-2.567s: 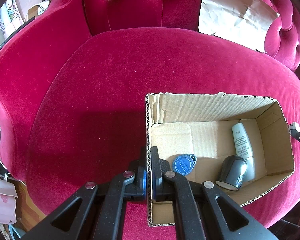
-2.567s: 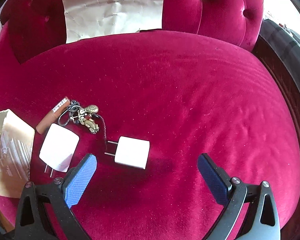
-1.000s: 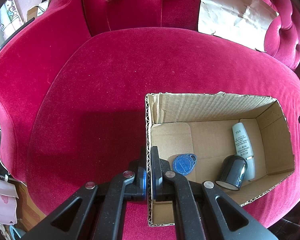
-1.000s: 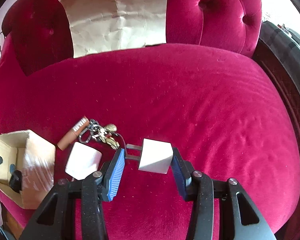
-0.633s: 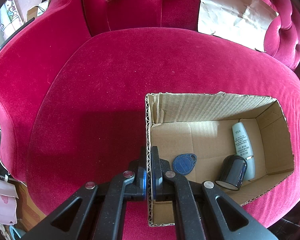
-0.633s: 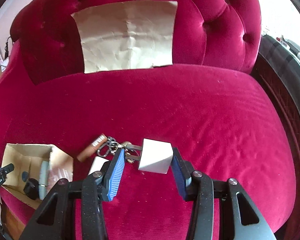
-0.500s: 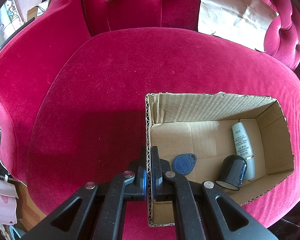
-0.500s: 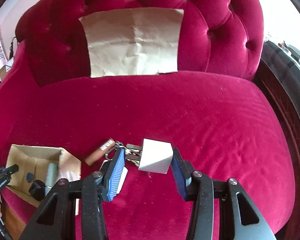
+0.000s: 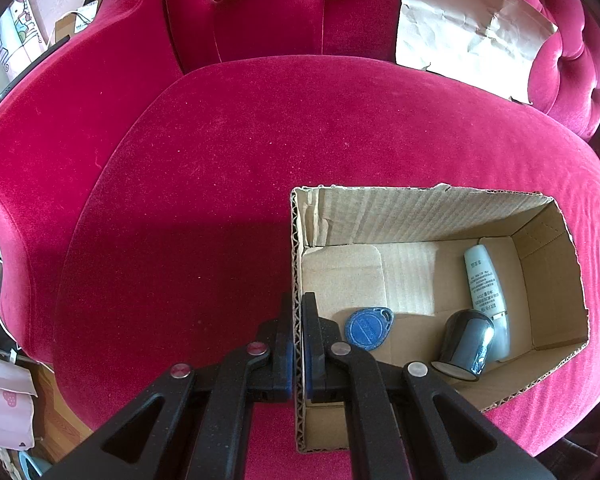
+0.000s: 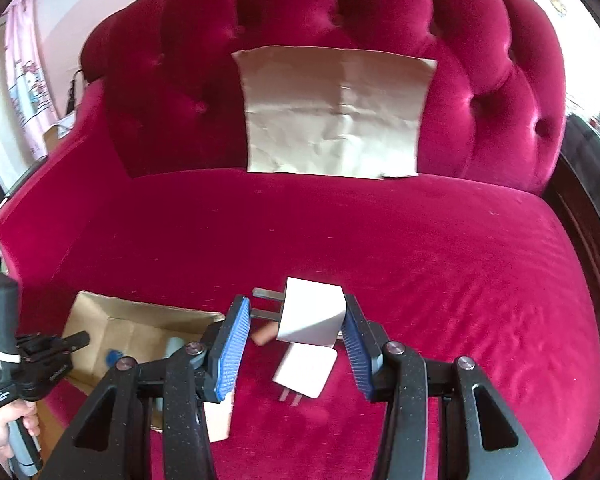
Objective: Organize rigid objects
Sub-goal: 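Lift the cube charger and carry it over the box with the right gripper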
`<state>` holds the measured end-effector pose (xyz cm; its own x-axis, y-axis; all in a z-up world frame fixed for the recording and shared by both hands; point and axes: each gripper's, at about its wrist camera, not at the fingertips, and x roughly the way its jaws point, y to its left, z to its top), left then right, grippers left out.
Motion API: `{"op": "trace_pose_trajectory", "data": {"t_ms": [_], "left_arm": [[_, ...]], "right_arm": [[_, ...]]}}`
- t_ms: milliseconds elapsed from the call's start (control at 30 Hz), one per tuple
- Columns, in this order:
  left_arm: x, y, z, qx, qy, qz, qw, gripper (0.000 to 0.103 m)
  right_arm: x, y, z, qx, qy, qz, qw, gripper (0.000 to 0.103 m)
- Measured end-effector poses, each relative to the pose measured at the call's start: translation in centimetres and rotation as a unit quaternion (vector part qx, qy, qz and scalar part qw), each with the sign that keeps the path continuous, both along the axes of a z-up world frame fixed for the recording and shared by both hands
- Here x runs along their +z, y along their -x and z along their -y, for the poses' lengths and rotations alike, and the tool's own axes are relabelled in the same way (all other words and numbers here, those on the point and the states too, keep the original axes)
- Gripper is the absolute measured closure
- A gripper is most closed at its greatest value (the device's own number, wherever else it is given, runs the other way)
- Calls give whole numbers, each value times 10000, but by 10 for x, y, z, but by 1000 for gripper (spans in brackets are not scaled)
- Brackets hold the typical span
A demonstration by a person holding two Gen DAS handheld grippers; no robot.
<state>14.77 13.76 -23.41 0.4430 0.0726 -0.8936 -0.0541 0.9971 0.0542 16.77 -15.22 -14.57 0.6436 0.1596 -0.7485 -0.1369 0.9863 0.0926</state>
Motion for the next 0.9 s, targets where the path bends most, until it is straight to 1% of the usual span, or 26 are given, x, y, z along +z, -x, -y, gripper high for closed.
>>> {"op": "trace_pose_trajectory", "data": {"t_ms": [400,733,900], "left_arm": [[1,0,0,7,11,2,10000,100],[1,-2,1,3,15,2,10000,100],[0,-1,2,5,16,2,10000,100]], "right_arm": [[-7,8,-58,727,-40,-60,9973,54],[-18,13,-90,1121,-85,-212,9934,54],[-30,11,-105,1274,-105,-375,9911,54]]}}
